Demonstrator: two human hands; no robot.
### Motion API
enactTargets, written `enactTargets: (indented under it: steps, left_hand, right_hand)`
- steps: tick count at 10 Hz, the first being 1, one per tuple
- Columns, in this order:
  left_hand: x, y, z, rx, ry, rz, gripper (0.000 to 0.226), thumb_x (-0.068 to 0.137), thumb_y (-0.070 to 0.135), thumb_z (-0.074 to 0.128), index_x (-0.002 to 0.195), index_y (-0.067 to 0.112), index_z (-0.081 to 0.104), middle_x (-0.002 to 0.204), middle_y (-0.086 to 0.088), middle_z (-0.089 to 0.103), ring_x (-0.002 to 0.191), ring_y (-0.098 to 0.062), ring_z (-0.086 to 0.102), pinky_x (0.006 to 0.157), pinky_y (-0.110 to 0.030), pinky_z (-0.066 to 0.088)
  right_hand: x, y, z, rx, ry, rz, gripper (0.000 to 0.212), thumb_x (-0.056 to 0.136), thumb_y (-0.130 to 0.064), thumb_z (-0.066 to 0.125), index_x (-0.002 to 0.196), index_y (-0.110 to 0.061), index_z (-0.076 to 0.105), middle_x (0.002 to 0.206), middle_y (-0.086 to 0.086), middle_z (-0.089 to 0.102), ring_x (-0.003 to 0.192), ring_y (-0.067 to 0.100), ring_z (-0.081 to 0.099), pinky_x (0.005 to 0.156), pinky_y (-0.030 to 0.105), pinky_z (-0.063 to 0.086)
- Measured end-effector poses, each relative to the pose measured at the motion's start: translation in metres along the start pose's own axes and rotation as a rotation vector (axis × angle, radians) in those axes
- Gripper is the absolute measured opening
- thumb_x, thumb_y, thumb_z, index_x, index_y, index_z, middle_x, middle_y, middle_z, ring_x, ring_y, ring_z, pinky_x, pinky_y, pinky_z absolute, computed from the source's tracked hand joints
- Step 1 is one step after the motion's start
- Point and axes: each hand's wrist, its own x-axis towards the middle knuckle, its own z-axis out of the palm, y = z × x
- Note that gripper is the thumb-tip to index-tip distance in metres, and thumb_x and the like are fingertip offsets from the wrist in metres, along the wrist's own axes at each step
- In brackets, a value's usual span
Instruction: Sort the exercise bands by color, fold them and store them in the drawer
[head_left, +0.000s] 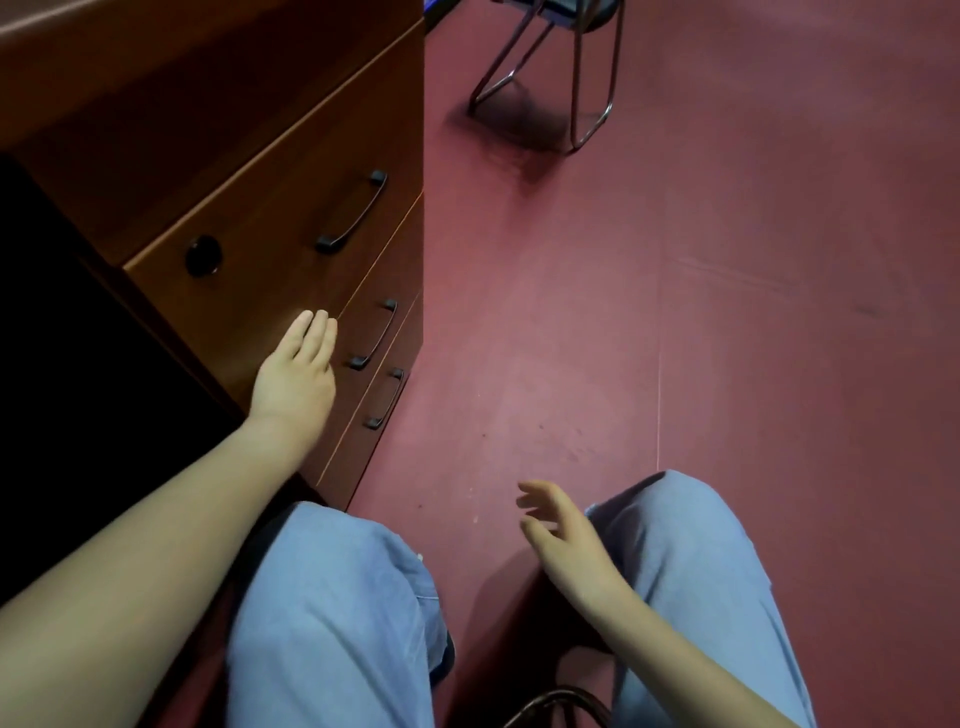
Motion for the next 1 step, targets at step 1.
enactTargets:
  steps: [1]
  left_hand:
    - [0.0000, 0.0047, 0.0019, 0.019, -0.028, -0.009, 0.054, 0.097, 0.030, 0.025, 0.145, 0.007, 0.015, 0.153, -0.024, -0.009, 0.142, -0.039, -0.011, 0.114, -0.050, -0.010]
  right_hand:
    - [-0.0276, 0.0037, -0.0281, -0.017, 0.036, -0.053, 0.033, 0.087, 0.000, 0.049, 0.102, -0.029, 0.053, 0.102, -0.009, 0.062, 0.092, 0.007, 0.056, 0.077, 0.000, 0.038]
